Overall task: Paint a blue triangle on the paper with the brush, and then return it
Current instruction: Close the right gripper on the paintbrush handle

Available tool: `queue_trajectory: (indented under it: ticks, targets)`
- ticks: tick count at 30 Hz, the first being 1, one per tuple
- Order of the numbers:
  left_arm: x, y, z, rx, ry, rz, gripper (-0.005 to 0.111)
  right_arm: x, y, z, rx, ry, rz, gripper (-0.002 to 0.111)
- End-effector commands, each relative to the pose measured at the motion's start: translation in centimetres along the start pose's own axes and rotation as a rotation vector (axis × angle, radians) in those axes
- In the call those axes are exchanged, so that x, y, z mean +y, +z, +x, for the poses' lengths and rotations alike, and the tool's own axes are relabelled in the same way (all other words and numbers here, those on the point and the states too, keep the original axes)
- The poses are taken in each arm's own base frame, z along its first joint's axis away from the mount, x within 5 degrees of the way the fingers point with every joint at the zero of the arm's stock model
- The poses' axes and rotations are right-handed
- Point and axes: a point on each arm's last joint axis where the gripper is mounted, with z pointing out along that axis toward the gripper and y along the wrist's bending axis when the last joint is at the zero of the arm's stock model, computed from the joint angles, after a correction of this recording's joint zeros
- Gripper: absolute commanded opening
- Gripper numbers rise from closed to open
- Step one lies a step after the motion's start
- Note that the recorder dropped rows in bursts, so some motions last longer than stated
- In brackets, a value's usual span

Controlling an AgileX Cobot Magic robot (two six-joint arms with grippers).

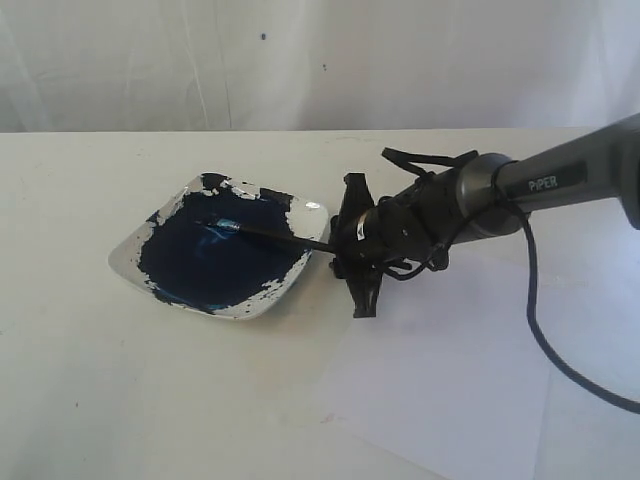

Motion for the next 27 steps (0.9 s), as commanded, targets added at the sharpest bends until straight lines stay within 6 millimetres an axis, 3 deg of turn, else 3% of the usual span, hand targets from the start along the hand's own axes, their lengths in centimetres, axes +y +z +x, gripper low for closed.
queue_trajectory:
  ticks: [1, 3, 12, 27]
  targets:
    - [0.0, 0.0, 0.1, -0.004, -0.014, 0.004, 0.000, -0.1, 0.2, -0.6, -0.008, 0.013, 0.001, 0.031]
    - [0.0, 0.0, 0.1, -0.004, -0.014, 0.004, 0.000, -0.1, 0.2, -0.6, -0.009, 0.013, 0.003, 0.031]
    - [0.0, 0.0, 0.1, -0.004, -0.014, 0.004, 0.000, -0.1, 0.2, -0.6, -0.008, 0.023, 0.003, 0.008]
    - [0.0, 0.0, 0.1, -0.004, -0.014, 0.004, 0.000, 1.0, 0.0, 0.0, 0.055, 0.067, -0.109, 0.005]
